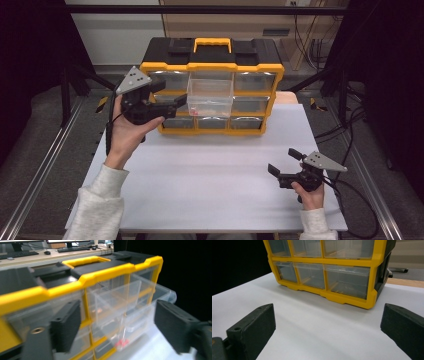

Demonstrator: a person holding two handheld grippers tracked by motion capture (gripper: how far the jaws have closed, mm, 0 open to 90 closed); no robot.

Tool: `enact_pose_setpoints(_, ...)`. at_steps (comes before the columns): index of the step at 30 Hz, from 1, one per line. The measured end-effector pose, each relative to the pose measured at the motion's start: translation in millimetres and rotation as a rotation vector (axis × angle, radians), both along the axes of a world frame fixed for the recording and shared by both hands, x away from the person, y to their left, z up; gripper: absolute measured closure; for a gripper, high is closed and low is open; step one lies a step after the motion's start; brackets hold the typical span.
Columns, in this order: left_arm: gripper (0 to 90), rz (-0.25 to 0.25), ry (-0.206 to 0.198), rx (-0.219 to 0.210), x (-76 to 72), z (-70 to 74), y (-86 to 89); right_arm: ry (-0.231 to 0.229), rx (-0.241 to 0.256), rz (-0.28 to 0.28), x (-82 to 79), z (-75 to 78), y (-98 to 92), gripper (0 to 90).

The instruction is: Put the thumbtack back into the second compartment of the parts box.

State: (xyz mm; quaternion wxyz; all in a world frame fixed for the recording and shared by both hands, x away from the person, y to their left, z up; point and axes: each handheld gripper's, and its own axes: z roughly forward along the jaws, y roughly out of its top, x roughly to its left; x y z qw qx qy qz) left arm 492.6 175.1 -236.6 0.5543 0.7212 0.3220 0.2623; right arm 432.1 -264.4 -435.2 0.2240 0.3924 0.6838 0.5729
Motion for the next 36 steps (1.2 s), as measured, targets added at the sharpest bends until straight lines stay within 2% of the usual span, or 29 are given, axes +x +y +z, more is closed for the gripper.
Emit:
enact_pose_setpoints(2, 12.9, -0.010, 0.006, -0.011, -5.0, -9.9, 9.5, 0.003, 0.001, -0.001, -0.2, -0.1, 0.3, 0.5)
enact_pose_setpoints(4, 8.7, -0.006, 0.011, 0.000, -8.7, -18.5, 16.6, 0.004, 0.001, 0.000, -0.1, -0.1, 0.4, 0.5)
enact_pose_setpoints(8, 4.0, -0.011, 0.023, -0.014, -16.3, -41.4, 30.6, 0.006, 0.001, -0.002, -0.1, -0.4, 0.7, 0.5)
enact_pose_setpoints(13, 1.7, -0.005, 0.046, -0.019, -24.8, -76.8, 45.3, 0.004, 0.001, 0.000, -0.3, -0.4, 0.8, 0.5)
enact_pose_setpoints(15, 1.5, -0.006, 0.059, -0.043, -27.8, -90.3, 51.6, 0.004, 0.002, 0.000, -0.3, -0.5, 0.9, 0.5)
enact_pose_setpoints(20, 1.4, 0.008, 0.084, -0.065, -33.7, -121.4, 65.8, 0.003, 0.000, -0.001, 0.0, -0.8, 1.0, 0.5)
enact_pose_setpoints(25, 1.3, 0.015, 0.109, -0.050, -40.7, -151.2, 78.2, 0.001, -0.001, 0.002, -0.2, -1.0, 1.1, 0.5)
enact_pose_setpoints(31, 1.3, 0.037, 0.132, -0.058, -43.4, -174.5, 90.7, 0.005, 0.000, 0.002, -0.1, -1.7, 1.5, 0.5)
enact_pose_setpoints(36, 1.0, 0.048, 0.127, -0.058, -46.0, -181.0, 97.4, 0.006, 0.002, 0.001, 0.1, -1.6, 1.4, 0.5)
